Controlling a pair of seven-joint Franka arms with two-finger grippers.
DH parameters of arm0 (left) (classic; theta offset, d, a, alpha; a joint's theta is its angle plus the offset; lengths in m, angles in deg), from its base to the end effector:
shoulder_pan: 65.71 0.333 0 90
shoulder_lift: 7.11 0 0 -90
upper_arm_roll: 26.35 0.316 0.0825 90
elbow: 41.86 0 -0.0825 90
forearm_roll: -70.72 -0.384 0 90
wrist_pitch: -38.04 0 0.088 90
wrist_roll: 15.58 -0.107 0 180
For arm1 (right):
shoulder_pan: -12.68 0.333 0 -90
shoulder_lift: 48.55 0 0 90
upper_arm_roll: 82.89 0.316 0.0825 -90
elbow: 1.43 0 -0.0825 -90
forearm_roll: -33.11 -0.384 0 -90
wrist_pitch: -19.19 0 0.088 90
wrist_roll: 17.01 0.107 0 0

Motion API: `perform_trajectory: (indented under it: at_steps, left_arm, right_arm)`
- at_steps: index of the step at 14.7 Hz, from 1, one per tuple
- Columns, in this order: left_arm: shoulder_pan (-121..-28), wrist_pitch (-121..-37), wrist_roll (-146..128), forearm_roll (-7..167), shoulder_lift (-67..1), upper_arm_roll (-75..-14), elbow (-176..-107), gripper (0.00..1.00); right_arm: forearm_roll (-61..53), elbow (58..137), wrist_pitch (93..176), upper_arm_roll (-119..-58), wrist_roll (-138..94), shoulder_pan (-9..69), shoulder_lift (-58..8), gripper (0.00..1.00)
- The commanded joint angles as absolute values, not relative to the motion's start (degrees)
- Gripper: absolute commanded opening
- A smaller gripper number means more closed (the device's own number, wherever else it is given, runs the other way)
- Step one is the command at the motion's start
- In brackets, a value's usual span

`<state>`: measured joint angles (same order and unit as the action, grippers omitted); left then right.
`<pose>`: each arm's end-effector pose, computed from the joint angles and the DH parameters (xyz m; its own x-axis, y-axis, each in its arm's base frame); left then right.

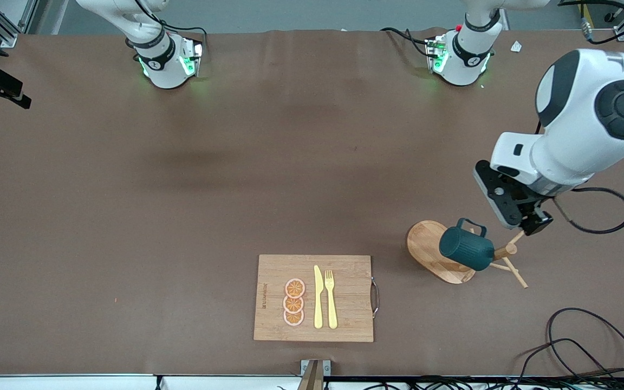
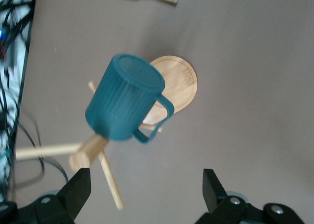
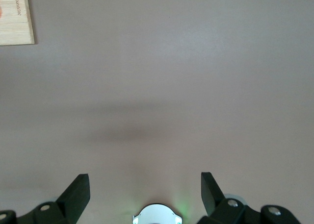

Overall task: Transfer cup from left to right arm and place
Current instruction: 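Move the left gripper down over the teal mug on the stand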

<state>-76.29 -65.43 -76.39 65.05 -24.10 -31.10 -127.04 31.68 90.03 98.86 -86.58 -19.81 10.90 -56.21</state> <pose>0.6349 -0.1587 0.5066 0.2231 -0.9734 -0.0520 -0.9739 -0.2203 -0.0555 0.4904 -0.0465 0.6675 0.9967 -0.0407 -0.0705 -0.0434 -0.9984 -0.0369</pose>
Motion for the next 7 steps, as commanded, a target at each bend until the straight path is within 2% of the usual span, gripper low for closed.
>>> perform_trajectory:
  at_steps: [1,7]
  left_arm:
    - [-76.2,-68.7,-86.6,64.0,-26.2,-31.4,-126.8,1.00]
    - [-75.6,-76.6,-104.6,64.5,-30.0,-31.4,-126.7,1.00]
  right_arm:
    - [31.6,91.4,99.2,-86.7,-20.7,10.7,-57.4,1.00]
    - [31.8,91.4,99.2,-86.7,-21.8,10.7,-57.4,1.00]
